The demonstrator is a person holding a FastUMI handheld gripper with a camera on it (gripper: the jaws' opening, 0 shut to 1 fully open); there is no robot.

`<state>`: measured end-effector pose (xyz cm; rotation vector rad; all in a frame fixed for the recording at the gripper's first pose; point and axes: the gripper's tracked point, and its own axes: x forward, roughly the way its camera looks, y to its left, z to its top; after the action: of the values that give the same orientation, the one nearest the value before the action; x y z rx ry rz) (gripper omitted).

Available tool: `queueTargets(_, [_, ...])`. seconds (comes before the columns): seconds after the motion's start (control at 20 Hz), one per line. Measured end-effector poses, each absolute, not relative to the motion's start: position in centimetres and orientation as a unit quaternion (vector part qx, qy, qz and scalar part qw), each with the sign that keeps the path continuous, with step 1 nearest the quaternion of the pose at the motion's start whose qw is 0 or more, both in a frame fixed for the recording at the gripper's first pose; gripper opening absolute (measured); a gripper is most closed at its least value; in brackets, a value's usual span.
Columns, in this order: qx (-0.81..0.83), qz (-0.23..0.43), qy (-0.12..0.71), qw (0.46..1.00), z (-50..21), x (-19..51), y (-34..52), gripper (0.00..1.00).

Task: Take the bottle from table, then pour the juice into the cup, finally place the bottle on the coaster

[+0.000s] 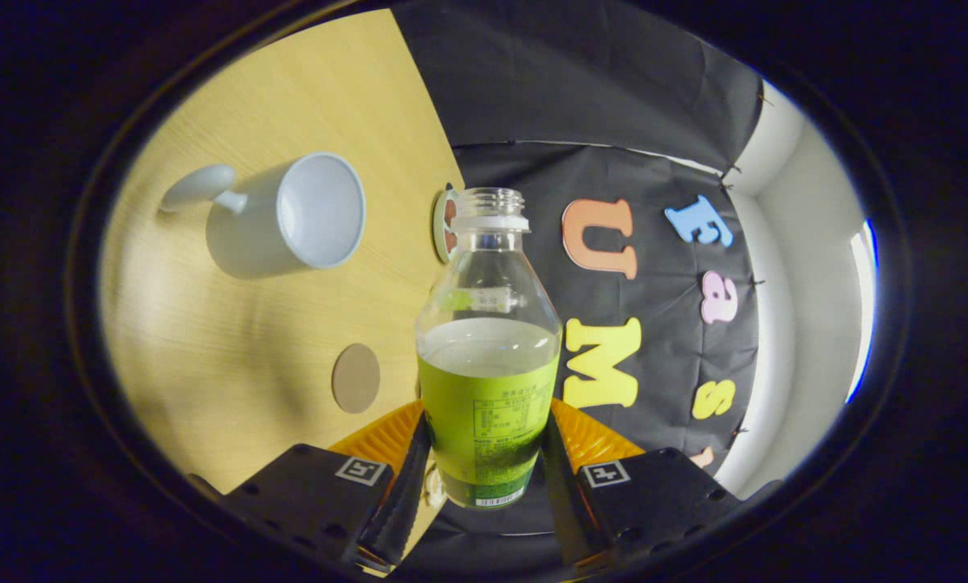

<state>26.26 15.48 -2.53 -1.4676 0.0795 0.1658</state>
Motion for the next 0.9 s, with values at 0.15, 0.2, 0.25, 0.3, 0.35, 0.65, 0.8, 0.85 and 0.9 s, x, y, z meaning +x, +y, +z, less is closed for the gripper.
queueTargets(0.15, [-0.609,0.093,0.067,0.785,-3.4,25.8,15.6,0.73])
queueTargets(0.2, [-0.587,0.098,0.077,0.800,-3.5,25.6,15.7,0.73])
queueTargets(0.25, [-0.564,0.104,0.084,0.815,-3.4,25.4,15.7,0.73])
queueTargets(0.3, [-0.540,0.109,0.088,0.830,-3.2,25.1,15.8,0.73])
queueTargets(0.35, [-0.516,0.112,0.089,0.845,-2.8,24.9,15.9,0.73])
queueTargets(0.65, [-0.347,0.122,0.093,0.925,-0.8,25.0,15.9,0.73])
queueTargets(0.8, [-0.238,0.130,0.110,0.956,-0.1,25.4,15.3,0.73])
queueTargets(0.85, [-0.207,0.129,0.110,0.964,0.5,25.7,14.8,0.73])
queueTargets(0.9, [-0.185,0.124,0.110,0.969,1.0,26.0,14.2,0.73])
